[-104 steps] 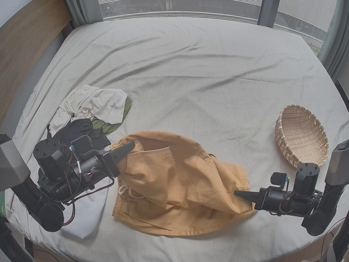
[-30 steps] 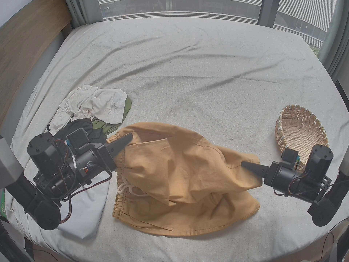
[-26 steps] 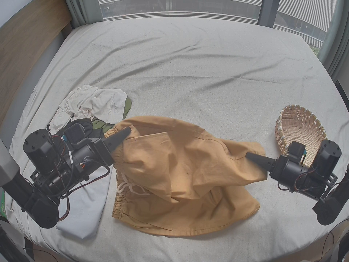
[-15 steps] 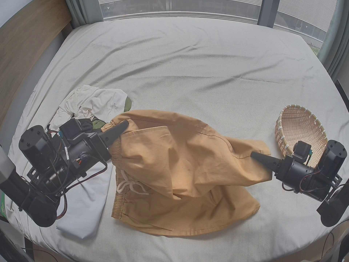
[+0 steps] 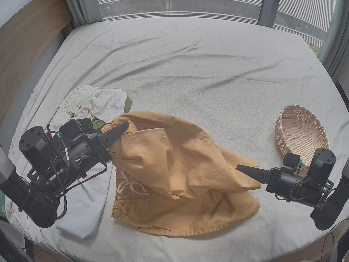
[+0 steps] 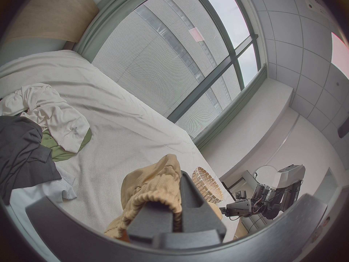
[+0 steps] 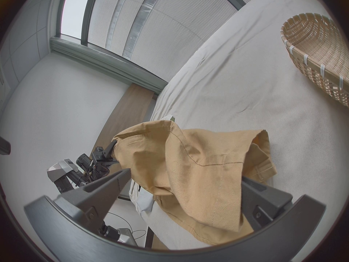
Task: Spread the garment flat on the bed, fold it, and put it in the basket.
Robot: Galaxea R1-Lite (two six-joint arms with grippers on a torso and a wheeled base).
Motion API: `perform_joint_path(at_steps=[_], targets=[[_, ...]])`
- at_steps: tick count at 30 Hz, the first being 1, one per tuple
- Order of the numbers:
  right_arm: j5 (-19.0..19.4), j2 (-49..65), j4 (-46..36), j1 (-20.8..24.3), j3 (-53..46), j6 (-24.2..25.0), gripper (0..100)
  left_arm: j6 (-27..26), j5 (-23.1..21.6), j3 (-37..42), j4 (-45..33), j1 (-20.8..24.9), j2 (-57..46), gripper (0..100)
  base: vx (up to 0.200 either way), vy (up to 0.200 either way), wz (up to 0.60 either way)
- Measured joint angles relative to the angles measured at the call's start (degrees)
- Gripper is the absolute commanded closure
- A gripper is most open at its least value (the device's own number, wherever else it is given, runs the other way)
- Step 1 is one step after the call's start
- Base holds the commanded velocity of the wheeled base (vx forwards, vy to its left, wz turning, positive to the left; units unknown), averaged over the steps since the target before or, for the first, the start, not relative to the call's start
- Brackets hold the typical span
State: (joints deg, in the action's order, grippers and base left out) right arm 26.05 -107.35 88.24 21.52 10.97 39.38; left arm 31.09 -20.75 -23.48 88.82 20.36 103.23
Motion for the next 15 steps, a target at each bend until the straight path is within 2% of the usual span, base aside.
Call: perform_joint_path(at_steps=[15], targets=[[-0.05, 0.40, -0.02, -0.13, 0.11, -0.16, 0, 0.00, 0.00, 0.11, 0.02, 0.04, 0.10, 100, 0.000, 0.000, 0.00]])
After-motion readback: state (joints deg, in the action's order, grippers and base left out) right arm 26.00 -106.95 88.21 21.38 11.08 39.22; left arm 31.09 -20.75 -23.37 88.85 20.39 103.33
